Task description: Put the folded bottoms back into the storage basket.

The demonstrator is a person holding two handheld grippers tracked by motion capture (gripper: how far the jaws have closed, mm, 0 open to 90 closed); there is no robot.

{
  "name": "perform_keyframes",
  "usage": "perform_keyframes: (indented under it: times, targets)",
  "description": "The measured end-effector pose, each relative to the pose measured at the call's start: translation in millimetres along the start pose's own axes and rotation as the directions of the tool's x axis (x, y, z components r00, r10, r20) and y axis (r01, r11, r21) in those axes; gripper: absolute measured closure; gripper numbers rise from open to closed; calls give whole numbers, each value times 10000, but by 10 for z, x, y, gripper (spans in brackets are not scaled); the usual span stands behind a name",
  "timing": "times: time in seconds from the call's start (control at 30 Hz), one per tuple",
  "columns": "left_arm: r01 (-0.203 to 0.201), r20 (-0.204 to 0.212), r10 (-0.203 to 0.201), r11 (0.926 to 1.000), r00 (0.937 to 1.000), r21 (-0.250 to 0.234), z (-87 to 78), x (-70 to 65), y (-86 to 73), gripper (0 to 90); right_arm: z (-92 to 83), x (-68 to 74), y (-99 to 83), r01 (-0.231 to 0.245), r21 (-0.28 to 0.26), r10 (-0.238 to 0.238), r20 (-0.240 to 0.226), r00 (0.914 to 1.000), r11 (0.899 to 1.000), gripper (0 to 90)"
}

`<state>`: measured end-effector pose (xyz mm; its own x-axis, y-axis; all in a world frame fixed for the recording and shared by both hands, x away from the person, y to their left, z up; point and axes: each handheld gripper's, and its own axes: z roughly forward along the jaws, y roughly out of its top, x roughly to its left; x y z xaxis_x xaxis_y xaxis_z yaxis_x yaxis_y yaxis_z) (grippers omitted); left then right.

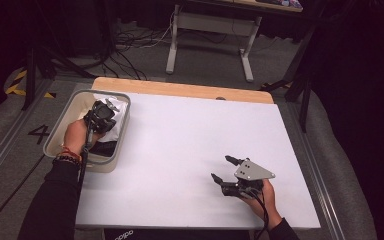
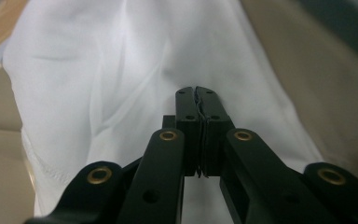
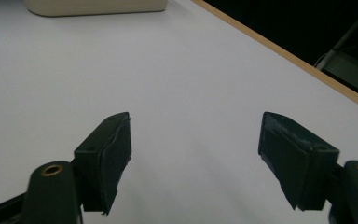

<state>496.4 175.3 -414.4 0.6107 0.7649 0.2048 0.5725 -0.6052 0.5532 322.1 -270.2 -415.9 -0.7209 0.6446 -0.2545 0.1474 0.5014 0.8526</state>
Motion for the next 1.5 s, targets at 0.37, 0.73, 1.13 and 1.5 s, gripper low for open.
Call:
perform_keyframes:
  times: [0.37, 0.73, 1.13, 1.5]
  targets:
    - [-54, -413, 36, 9990, 9991, -451, -69, -3, 11, 879, -78, -43, -14, -149, -240, 157, 312, 9994, 9996, 221]
    - [-22, -602, -64, 9899, 9982, -1416, -229, -27, 15, 855, -202, -88, -76, -459, -1001, 538, 774, 9955, 9939, 181]
    - [-114, -430, 19, 9755, 9991, -2199, -386, -111, 20, 789, -224, -71, -121, -448, -973, 532, 857, 9949, 9942, 167]
    - [-209, -350, 118, 9624, 9993, -2709, -465, -171, 31, 674, -183, -76, -140, -555, -832, 616, 726, 9955, 9950, 170]
